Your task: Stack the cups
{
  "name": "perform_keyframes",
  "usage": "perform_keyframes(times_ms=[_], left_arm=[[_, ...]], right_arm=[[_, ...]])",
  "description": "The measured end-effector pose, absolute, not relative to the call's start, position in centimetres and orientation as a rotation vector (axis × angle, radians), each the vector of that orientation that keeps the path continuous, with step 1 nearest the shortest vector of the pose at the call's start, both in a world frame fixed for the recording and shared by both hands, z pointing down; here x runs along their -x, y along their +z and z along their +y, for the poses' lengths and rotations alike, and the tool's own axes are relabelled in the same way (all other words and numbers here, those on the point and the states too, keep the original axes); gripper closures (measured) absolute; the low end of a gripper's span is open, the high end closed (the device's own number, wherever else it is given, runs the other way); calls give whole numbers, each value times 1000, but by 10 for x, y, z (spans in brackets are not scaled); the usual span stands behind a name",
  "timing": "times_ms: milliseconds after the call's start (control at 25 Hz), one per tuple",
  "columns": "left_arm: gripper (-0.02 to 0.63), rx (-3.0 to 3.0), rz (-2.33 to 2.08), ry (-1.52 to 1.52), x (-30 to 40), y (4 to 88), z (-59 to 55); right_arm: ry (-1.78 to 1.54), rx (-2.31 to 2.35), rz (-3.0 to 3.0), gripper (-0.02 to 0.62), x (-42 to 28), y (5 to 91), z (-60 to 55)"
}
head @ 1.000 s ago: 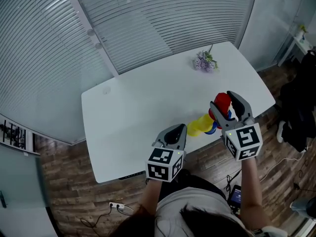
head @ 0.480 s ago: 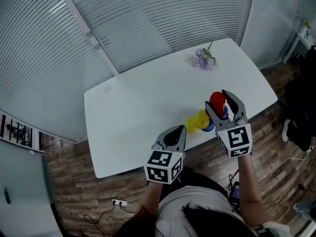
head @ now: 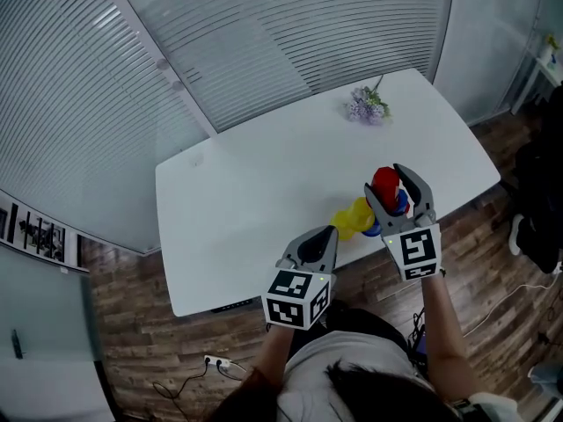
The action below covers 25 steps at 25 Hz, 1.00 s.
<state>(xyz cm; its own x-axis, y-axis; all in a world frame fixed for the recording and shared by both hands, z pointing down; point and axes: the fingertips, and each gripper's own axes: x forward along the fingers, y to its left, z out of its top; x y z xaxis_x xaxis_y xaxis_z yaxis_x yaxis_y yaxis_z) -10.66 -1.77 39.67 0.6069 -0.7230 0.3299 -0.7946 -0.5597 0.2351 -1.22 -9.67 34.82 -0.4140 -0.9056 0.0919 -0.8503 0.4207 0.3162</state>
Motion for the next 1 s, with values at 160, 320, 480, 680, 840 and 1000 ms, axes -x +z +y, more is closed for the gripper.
perform_keyframes(times_ms=[160, 320, 480, 680, 840, 1000], left_arm=[[588, -2478, -1217, 280, 105, 398, -19], [588, -2478, -1213, 290, 103, 401, -20], [588, -2473, -1212, 301, 104, 402, -20], [588, -2466, -1210, 318, 105, 405, -20], [588, -2461, -1210, 327, 104, 405, -21], [588, -2464, -1206, 331, 101, 404, -20]], right_arm=[[-350, -1531, -2429, 307, 13, 351, -98], [-374, -1524, -2434, 307, 15, 353, -100], [-376, -1520, -2438, 307, 16, 357, -102], [-357, -1523, -2449, 307, 15, 361, -100], [-350, -1504, -2458, 303, 17, 363, -100], [-342, -1509, -2464, 295, 15, 363, -97]])
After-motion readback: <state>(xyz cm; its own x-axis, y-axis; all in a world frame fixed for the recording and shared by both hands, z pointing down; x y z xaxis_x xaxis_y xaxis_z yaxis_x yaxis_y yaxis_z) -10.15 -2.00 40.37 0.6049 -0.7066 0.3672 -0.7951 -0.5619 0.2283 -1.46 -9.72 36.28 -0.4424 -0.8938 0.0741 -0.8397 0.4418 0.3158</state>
